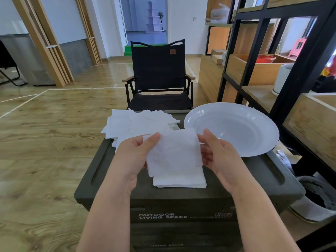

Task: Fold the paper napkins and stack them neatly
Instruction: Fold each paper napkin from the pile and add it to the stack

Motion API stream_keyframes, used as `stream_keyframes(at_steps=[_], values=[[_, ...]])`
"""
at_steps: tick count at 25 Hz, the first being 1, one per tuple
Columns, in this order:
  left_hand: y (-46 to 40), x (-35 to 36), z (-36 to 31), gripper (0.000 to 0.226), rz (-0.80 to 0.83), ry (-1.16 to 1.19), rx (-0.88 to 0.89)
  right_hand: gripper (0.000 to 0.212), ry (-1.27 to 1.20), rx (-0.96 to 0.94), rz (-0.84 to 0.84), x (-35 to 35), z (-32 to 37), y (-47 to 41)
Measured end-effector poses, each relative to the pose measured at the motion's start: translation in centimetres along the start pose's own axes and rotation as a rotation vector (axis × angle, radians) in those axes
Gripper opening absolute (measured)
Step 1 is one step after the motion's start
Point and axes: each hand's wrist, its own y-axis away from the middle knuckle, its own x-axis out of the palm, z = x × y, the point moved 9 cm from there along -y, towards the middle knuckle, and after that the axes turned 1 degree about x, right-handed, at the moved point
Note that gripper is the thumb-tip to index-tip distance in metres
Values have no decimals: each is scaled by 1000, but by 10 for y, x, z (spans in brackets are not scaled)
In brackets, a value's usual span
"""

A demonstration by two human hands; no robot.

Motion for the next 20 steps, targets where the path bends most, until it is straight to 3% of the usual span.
stream_keyframes(at_steps=[2, 5, 7, 11, 15, 20], values=[[-4, 3, 4, 25, -3, -33, 3, 25, 142, -32, -29, -2, 2, 2], [-10, 7, 13, 57, 40, -200, -8, 27, 265, -94, -152, -10, 5, 2], [-13, 4, 19, 63, 44, -324, -1, 27, 314, -80, -195, -14, 0, 0], [-17, -8, 20, 32, -92, -531, 31, 30, 631, -50, -242, -16, -10, -4], [-17, -6, 22, 30, -135, -751, 61, 36, 802, -30, -295, -17, -16, -6], [-19, -10, 24, 23, -162, -944, 21, 22, 949, -28, -338, -15, -18, -5]])
